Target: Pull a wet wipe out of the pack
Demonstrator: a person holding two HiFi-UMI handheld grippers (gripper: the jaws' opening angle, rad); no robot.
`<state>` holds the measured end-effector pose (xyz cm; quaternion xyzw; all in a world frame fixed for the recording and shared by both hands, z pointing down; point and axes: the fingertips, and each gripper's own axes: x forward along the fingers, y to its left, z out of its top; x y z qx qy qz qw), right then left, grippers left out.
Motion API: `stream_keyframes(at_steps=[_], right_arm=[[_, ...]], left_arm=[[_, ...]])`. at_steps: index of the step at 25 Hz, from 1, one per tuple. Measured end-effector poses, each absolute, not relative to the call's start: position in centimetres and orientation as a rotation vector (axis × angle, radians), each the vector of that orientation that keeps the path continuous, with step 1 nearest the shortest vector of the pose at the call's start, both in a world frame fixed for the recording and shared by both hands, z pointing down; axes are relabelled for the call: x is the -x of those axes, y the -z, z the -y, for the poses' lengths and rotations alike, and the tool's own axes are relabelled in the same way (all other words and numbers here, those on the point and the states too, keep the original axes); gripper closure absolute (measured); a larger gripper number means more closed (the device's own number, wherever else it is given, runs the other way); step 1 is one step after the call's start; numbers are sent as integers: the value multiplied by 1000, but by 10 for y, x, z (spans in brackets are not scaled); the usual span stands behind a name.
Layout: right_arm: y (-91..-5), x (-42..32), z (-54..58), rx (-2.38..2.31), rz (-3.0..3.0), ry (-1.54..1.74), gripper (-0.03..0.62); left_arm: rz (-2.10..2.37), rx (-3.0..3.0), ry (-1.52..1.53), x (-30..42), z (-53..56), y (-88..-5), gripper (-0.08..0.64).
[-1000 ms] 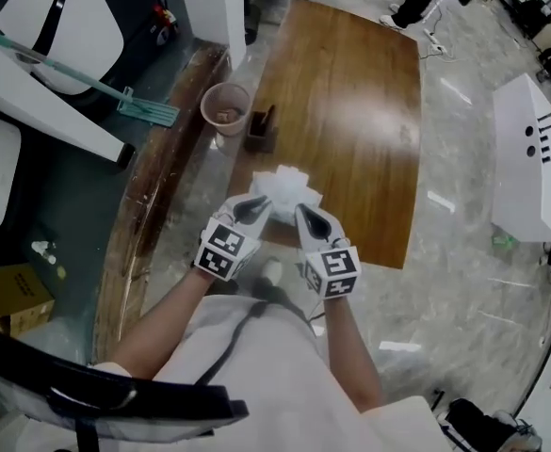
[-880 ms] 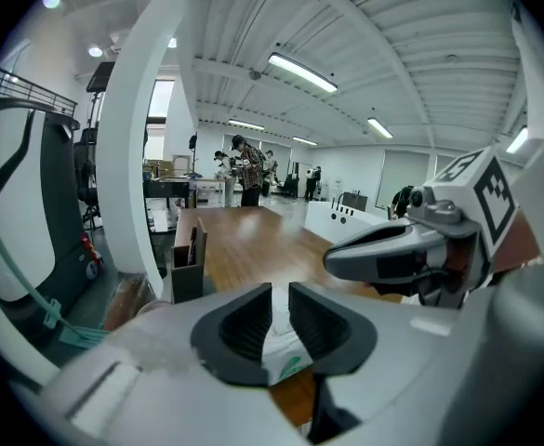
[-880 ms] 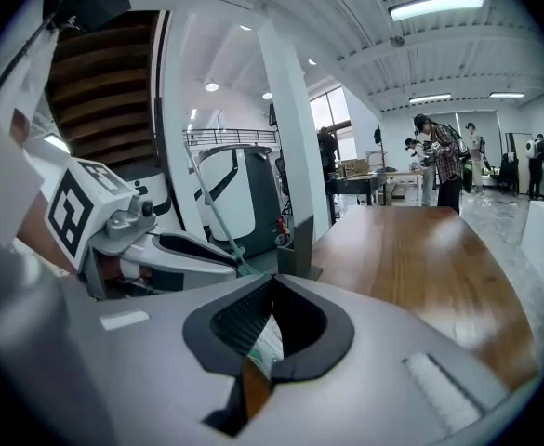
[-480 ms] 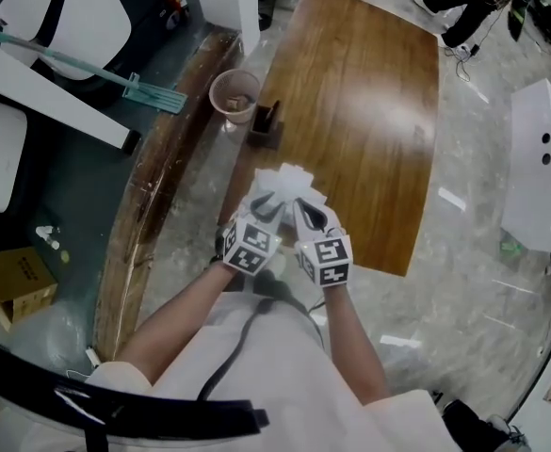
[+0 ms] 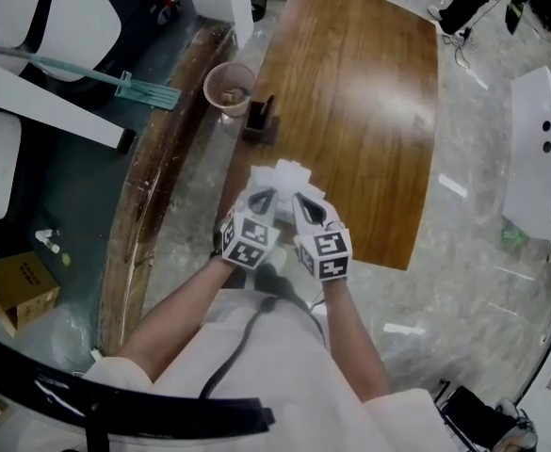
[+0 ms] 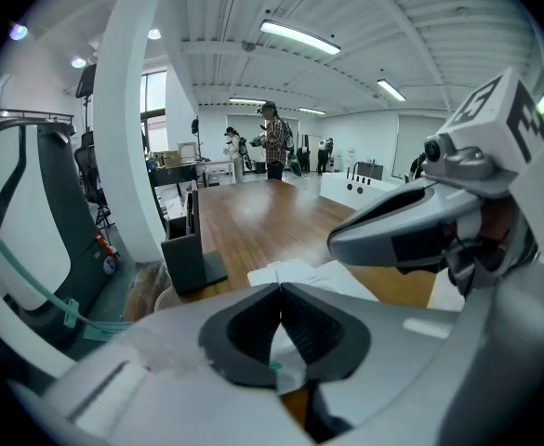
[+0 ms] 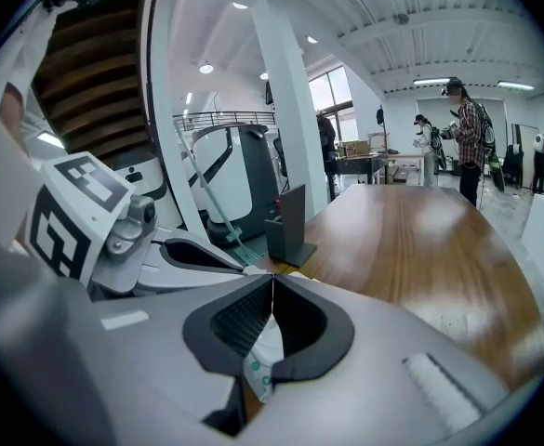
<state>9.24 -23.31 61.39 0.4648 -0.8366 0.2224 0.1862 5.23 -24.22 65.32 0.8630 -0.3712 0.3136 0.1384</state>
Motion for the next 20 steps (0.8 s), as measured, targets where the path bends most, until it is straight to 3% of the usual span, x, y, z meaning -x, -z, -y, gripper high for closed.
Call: stream_keyframes(at_steps=[4,13,20], right_arm=[[-620,-90,235,-1289,2345,-649,577],[-646,-69,239,-1164,2290,-666,485],[-659,-62,241,-1131,2245,-710,485]], left_arm=[[1096,-2438,-850,-45,247,-656,554],[1100,-2392,-877,-30,250,-667,554],[1076,-2394,-888,-27,249,-670,551]])
